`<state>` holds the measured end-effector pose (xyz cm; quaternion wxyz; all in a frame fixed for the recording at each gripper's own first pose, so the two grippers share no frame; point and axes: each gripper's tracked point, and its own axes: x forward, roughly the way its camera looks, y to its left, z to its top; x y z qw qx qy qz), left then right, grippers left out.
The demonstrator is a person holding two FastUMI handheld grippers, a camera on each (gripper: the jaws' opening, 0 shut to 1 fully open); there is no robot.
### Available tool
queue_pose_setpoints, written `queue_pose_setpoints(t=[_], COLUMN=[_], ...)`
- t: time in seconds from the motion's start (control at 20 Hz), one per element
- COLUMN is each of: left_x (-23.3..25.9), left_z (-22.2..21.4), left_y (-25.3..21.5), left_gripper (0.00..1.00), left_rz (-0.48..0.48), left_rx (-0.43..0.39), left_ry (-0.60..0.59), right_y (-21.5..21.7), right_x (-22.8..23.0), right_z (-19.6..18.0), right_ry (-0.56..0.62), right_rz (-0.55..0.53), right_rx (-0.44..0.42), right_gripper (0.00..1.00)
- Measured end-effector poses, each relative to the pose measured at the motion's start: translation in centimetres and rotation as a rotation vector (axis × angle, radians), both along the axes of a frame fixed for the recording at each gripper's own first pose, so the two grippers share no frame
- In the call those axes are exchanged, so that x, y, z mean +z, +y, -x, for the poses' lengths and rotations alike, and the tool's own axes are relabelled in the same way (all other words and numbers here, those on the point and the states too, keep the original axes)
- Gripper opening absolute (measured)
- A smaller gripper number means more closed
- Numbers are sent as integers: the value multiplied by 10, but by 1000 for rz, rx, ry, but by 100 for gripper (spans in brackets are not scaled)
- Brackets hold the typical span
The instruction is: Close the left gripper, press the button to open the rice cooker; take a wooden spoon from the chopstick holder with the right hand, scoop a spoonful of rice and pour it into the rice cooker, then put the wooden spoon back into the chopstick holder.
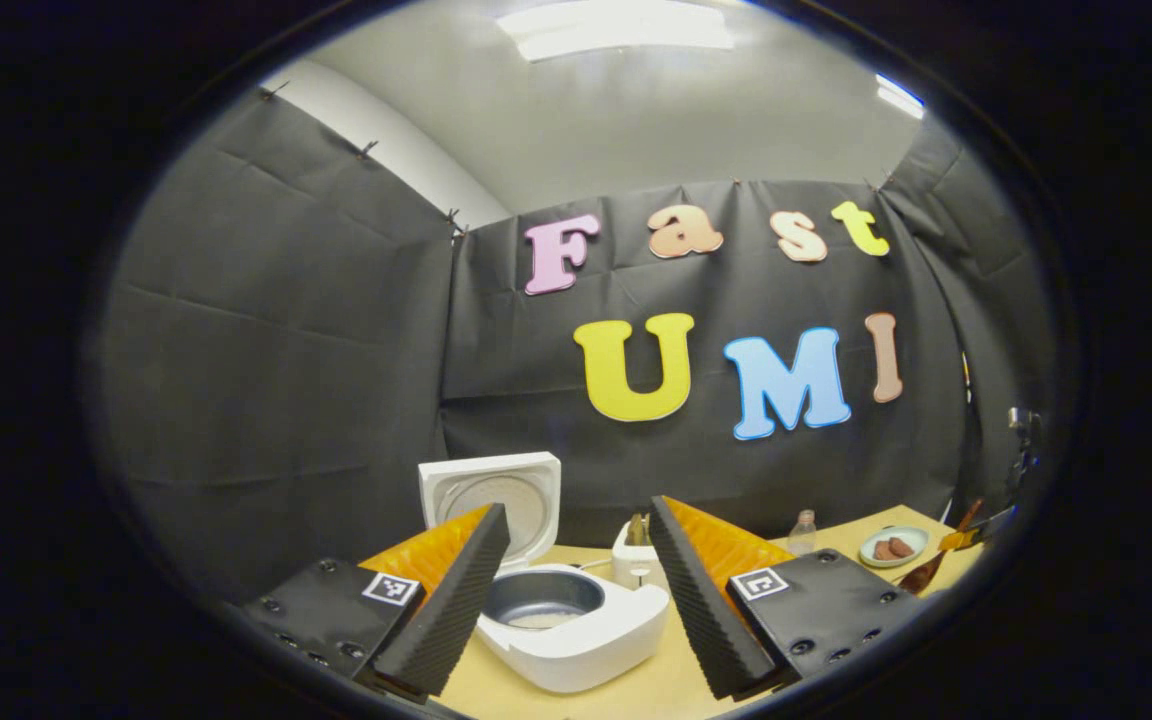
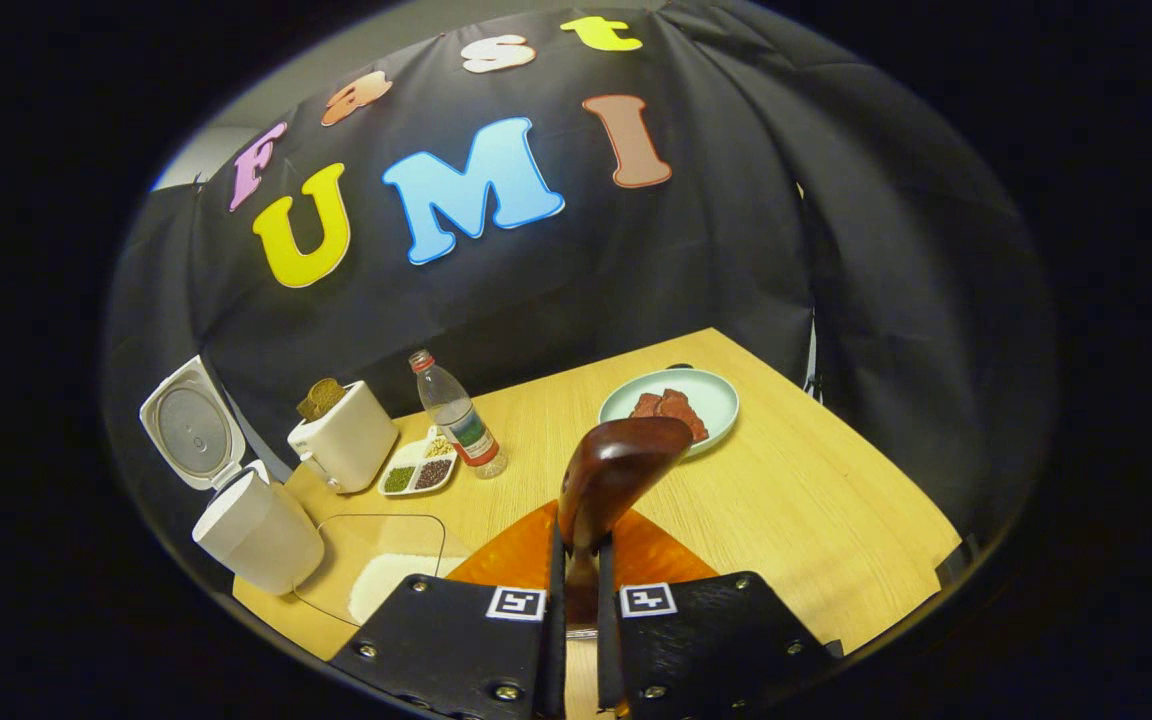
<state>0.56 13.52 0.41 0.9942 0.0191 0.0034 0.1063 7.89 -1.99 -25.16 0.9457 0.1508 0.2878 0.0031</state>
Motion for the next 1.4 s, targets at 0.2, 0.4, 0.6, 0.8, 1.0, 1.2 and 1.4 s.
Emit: queue_pose_setpoints(t=[0.2,0.4,0.6,0.8,1.0,1.2,1.4], left_x=[-16,-27,-34,-37,-43,-59,-72], left_z=[-2,0,6,12,14,21,32], left_y=[14,34,59,85,107,129,147], left_gripper=[98,99,98,99,98,98,98], left_rz=[49,56,56,40,50,50,40], left_rx=[-20,-23,-14,0,15,35,53], left_ry=[10,27,46,56,69,96,133], right_y=[15,49,90,129,163,193,211], right_x=[34,60,63,47,15,-14,-36], right_z=[-5,-10,-14,-13,-10,-11,-14], right_ry=[-59,-118,-145,-127,-85,-57,-41], right_rz=[38,52,42,24,39,86,170], right_rx=[18,56,79,111,148,194,195], right_gripper=[13,13,13,13,13,12,13])
